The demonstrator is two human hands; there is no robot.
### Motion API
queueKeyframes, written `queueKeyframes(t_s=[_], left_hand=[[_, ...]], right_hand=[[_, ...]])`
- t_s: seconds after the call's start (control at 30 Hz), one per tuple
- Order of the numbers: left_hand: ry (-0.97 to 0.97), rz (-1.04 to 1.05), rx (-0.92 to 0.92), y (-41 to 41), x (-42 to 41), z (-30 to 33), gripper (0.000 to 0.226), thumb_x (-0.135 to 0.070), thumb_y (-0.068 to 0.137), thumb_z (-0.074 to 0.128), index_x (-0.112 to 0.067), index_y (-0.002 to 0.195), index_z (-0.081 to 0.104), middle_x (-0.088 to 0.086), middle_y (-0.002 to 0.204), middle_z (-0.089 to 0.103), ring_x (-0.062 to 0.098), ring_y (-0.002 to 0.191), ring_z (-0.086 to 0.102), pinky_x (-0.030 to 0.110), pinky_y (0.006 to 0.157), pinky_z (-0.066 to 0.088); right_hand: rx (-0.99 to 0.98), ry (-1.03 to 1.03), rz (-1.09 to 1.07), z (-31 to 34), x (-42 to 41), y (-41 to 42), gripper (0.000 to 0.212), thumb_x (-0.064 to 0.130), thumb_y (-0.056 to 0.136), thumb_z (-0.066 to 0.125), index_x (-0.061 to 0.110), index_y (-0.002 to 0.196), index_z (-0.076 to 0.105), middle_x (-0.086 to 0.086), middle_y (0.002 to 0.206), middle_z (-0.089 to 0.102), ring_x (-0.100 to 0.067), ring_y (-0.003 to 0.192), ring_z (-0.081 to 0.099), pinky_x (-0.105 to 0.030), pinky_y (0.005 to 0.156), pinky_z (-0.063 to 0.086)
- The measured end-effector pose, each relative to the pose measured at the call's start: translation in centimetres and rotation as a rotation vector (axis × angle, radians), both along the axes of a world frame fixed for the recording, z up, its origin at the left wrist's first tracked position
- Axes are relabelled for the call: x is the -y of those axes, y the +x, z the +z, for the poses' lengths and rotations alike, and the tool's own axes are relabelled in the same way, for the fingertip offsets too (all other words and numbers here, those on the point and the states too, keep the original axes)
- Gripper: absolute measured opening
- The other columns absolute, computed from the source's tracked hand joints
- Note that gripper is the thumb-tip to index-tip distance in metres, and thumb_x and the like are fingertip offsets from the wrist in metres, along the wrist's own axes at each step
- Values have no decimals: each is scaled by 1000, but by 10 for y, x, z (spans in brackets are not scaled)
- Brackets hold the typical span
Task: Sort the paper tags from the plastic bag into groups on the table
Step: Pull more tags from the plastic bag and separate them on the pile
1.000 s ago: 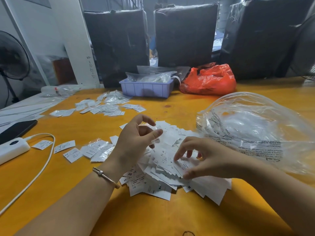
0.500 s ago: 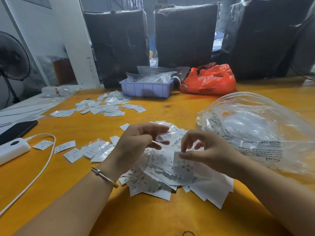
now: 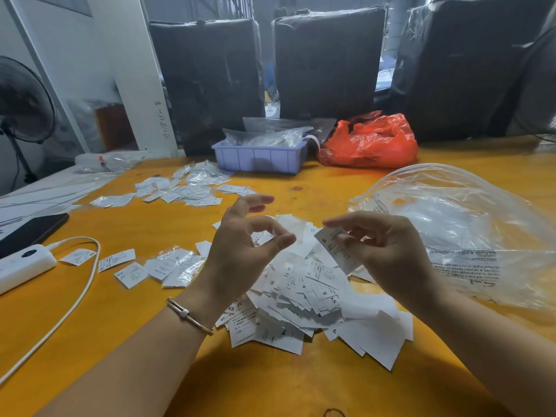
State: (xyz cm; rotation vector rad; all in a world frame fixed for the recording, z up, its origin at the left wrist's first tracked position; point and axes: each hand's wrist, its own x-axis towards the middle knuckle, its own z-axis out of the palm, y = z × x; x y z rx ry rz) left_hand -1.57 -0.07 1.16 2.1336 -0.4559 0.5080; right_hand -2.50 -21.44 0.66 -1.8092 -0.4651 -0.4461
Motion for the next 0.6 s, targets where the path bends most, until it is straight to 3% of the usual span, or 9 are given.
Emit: queueKeyframes(t_s=[0.1,0.2,0.33,0.47,0.6], left_hand=[[132,39,156,-2,2,0,15,-30,78,80,-22,71,70,-7,131,54,13,124,48,28,100,38],[250,32,318,-5,6,0,21,-32,77,81,-15,72,69,2,129,58,17,119,52,31,95,44],[345,-14,445,-7,14,1,24,-33,79,77,-12,71,67,7,127,61,20,115,56,36,88,51],[414,-76,491,-6,16,-1,22,-24,79,80,-13,71,63,8,126,62,23,114,56,42,83,52],[431,-161,460,-7,18,-3,22,-20,77,81,-14,71,61,5,126,62,19,115,55,37,80,54]], right_hand=[[3,-122,-7,4,-3,-3,36,-10,82,58,20,78,78,9,83,70,-10,80,62,-25,61,52],[-100,-158,96,8,-9,-7,12,17,87,67,19,83,78,11,85,69,-10,82,64,-32,70,53],[-261,-32,157,10,-12,-10,48,57,68,64,11,76,78,-13,79,68,-18,69,60,-30,61,44],[-340,-5,170,12,-10,-9,44,54,66,68,12,74,78,-20,77,69,-16,63,58,-18,55,43],[-405,28,214,12,-7,-8,30,37,65,75,9,74,77,-21,80,70,-18,68,59,-25,61,43]])
